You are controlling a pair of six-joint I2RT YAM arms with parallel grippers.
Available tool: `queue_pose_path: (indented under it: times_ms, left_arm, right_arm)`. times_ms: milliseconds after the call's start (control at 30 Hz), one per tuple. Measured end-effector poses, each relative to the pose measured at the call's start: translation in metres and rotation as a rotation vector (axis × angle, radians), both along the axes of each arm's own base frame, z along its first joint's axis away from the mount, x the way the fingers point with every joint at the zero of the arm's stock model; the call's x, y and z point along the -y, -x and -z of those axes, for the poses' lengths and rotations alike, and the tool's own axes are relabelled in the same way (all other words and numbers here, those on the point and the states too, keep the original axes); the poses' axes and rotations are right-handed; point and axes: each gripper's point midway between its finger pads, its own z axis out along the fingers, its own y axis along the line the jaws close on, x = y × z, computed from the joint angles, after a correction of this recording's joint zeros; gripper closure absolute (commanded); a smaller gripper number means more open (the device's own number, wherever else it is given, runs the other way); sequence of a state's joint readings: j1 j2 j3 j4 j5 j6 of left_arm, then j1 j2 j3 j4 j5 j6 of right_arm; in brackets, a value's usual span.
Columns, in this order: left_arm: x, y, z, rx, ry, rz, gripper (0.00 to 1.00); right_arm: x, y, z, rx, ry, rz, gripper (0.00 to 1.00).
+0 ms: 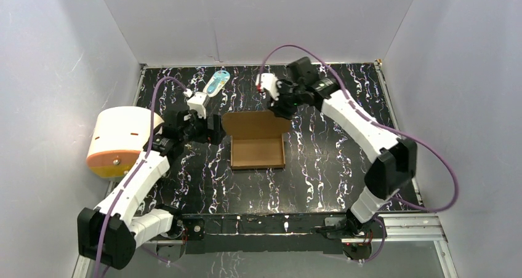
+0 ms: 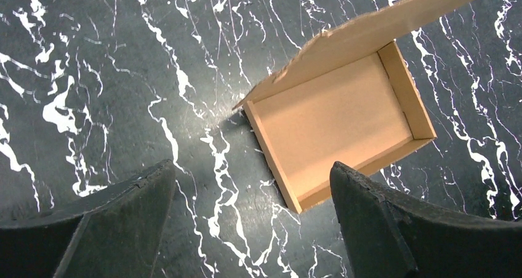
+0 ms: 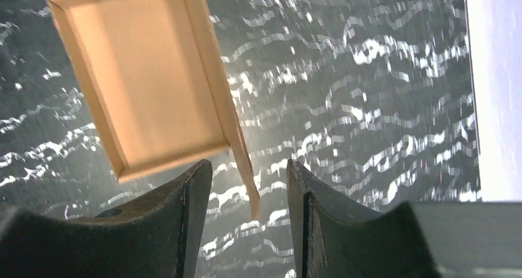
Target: Fold the paper box
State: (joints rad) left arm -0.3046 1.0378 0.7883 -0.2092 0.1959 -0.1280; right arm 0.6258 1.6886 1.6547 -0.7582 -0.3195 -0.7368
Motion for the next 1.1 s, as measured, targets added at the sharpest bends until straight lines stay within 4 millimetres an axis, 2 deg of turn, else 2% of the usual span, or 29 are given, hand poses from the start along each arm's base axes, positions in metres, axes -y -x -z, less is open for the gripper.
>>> queue_pose_path:
  times_ms: [100, 200, 367, 467, 567, 767, 900, 1033, 1100]
  left_arm:
    - [0.005, -0.01, -0.001, -0.005, -0.02, 0.035, 0.08]
    - [0.009, -0.019, -0.003, 0.002, -0.036, 0.067, 0.1]
    - [0.022, -0.036, -0.002, 0.0, -0.054, 0.148, 0.12]
    - [0.028, -0.046, 0.005, -0.012, -0.061, 0.19, 0.17]
    - [0.031, -0.051, 0.012, -0.035, -0.065, 0.224, 0.29]
    - [0.035, -0.054, 0.021, -0.055, -0.074, 0.289, 0.43]
    - [0.039, -0.05, 0.022, -0.056, -0.065, 0.334, 0.55]
    - [0.042, -0.047, 0.023, -0.062, -0.055, 0.362, 0.58]
    - [0.044, -0.046, 0.023, -0.067, -0.044, 0.374, 0.66]
  right_arm:
    - [0.032, -0.004, -0.001, 0.015, -0.019, 0.088, 0.42]
    - [0.058, -0.004, 0.014, 0.002, -0.02, 0.147, 0.43]
    - [0.072, -0.002, 0.042, -0.062, -0.043, 0.16, 0.46]
    - [0.072, -0.006, 0.044, -0.071, -0.082, 0.151, 0.47]
    - [0.067, -0.014, 0.043, -0.06, -0.132, 0.129, 0.5]
    - [0.053, -0.013, 0.066, -0.141, -0.164, 0.076, 0.55]
    - [0.048, -0.011, 0.078, -0.186, -0.171, 0.057, 0.64]
    - [0.046, -0.009, 0.079, -0.197, -0.178, 0.05, 0.74]
    - [0.046, -0.009, 0.079, -0.2, -0.181, 0.049, 0.79]
